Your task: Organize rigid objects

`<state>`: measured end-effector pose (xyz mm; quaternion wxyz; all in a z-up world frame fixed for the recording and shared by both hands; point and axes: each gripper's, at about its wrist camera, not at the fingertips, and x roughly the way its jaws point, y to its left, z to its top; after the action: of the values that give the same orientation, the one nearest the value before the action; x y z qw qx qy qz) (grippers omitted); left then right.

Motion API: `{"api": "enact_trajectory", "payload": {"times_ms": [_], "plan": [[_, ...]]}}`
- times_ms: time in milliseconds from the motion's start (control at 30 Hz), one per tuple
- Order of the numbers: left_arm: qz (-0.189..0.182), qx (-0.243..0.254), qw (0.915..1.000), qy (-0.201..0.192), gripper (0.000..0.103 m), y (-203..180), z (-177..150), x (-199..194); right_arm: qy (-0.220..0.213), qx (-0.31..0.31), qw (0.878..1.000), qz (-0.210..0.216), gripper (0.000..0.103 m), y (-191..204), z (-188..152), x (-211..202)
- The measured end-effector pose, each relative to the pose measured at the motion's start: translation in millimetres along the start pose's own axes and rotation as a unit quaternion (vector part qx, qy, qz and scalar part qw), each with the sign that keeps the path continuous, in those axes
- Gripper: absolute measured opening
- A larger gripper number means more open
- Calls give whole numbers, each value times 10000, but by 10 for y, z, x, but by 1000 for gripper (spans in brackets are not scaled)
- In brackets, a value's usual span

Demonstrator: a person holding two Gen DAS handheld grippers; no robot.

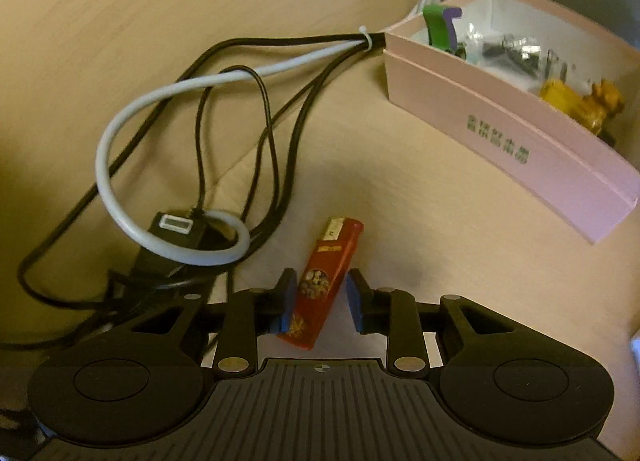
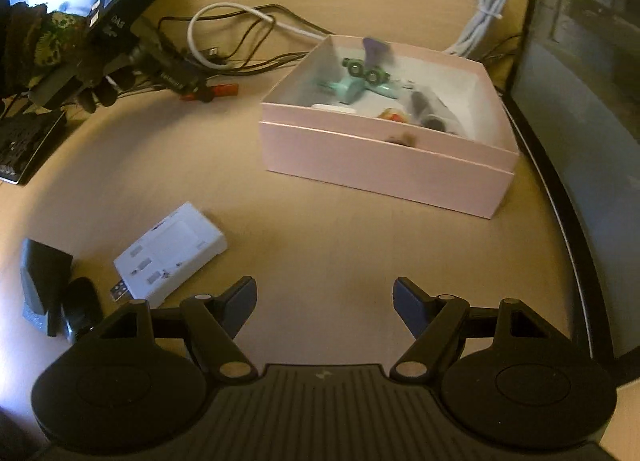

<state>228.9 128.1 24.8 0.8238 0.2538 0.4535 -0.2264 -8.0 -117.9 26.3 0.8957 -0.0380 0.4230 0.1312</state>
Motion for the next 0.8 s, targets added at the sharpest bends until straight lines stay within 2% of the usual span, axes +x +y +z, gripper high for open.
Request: {"api": "enact_trajectory", "payload": {"times_ms": [133, 233, 300, 367, 433, 567, 667, 800], "plan": [[-49, -143, 9999, -12, 37, 8, -2, 4, 94, 204, 9997, 9, 76, -53, -1, 92], [-31, -810, 9967, -30, 37, 111, 18, 30, 150, 262, 9995, 29, 76, -61, -13, 120], [-122, -1403, 9900, -8, 31, 205, -8, 53, 155, 226, 9996, 37, 76, -40, -21, 114], [-155, -1944, 9808, -8, 19, 235, -47, 44, 127, 163, 9998, 33, 76, -16, -23, 90], [-10, -2054, 9787, -34, 13, 167, -126, -6, 57, 61, 10000, 47, 76, 7, -17, 53], [-79, -2377, 9712, -120, 13, -72, -448, -268, -141, -273, 9992, 242, 76, 132, -5, -36], [-114, -2799, 9598, -201, 13, -260, -803, -583, -197, -599, 9963, 581, 76, 312, -8, -71], [-67, -3610, 9317, -397, 13, -496, -1356, -1087, -186, -1202, 9871, 1045, 76, 639, -48, -100]]}}
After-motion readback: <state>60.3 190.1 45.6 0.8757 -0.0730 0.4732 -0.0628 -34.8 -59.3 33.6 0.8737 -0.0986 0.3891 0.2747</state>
